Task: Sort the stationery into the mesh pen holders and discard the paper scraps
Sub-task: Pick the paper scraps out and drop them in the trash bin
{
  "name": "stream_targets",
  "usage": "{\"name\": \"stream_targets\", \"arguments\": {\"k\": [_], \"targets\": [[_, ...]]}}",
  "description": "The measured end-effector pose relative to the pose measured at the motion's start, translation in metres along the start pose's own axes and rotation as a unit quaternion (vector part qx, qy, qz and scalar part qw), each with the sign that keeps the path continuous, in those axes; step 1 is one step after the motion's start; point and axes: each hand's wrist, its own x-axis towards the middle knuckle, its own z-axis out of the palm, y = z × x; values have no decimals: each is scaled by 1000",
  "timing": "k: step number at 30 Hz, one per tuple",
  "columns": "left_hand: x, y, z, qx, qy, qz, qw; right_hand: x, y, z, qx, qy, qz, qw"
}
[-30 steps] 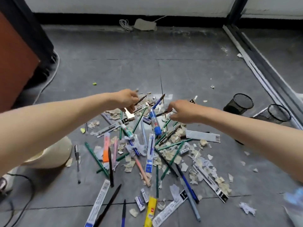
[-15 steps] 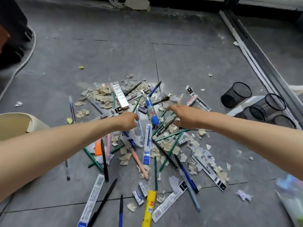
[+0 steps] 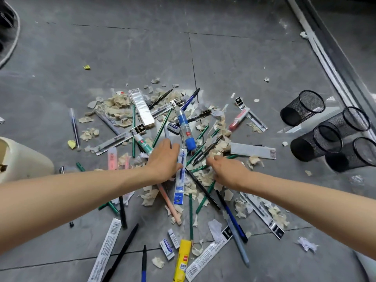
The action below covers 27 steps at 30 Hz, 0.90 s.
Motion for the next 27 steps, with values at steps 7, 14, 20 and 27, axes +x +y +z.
{"name": "stream_targets", "arguments": {"k": [7, 14, 20, 27], "targets": [[23, 10, 8, -39, 36, -64, 997, 15, 0, 4, -26, 50, -13, 998], [47, 4, -15, -312, 90, -195, 925, 11, 9, 0, -71, 77, -67, 992], [27, 9, -24, -232, 143, -158, 949, -8, 17, -5, -63, 82, -37, 994], [-28, 31, -6, 138, -63, 302, 941, -19, 13, -13, -89, 121, 29, 988]]}}
